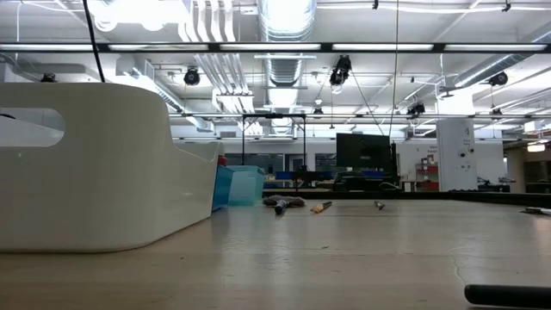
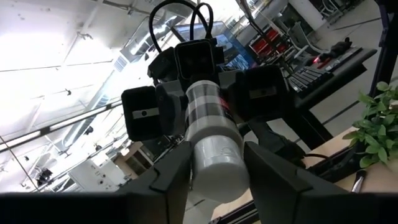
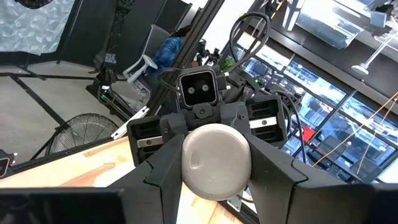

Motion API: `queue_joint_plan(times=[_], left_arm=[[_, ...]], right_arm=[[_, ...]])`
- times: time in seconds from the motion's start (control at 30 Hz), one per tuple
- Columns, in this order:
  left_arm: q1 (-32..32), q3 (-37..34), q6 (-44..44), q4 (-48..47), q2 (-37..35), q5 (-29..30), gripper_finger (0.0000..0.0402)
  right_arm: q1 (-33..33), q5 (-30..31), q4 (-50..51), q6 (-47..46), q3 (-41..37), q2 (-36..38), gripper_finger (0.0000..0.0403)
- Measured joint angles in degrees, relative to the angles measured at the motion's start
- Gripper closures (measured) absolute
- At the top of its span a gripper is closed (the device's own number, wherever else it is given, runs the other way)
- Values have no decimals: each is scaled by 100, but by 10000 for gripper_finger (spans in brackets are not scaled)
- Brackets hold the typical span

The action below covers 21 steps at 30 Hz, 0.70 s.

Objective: Pick & Place Paint Supplies
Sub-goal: Put the gray paint bottle into the blue bin

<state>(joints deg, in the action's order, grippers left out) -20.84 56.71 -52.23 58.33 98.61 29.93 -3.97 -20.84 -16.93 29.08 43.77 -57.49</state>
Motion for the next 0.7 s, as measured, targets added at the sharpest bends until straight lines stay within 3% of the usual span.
queue_joint_plan(times=[0.13, 0.4, 0.7], left_arm=[[0, 0, 17, -7, -8, 9, 278], [0, 0, 20, -24, -9, 48, 280], [2, 0, 33, -76, -9, 176, 280]], right_arm=[[0, 2, -4, 0, 0, 4, 259], [0, 0, 2, -28, 0, 7, 252], [0, -7, -122, -235, 2, 11, 160]])
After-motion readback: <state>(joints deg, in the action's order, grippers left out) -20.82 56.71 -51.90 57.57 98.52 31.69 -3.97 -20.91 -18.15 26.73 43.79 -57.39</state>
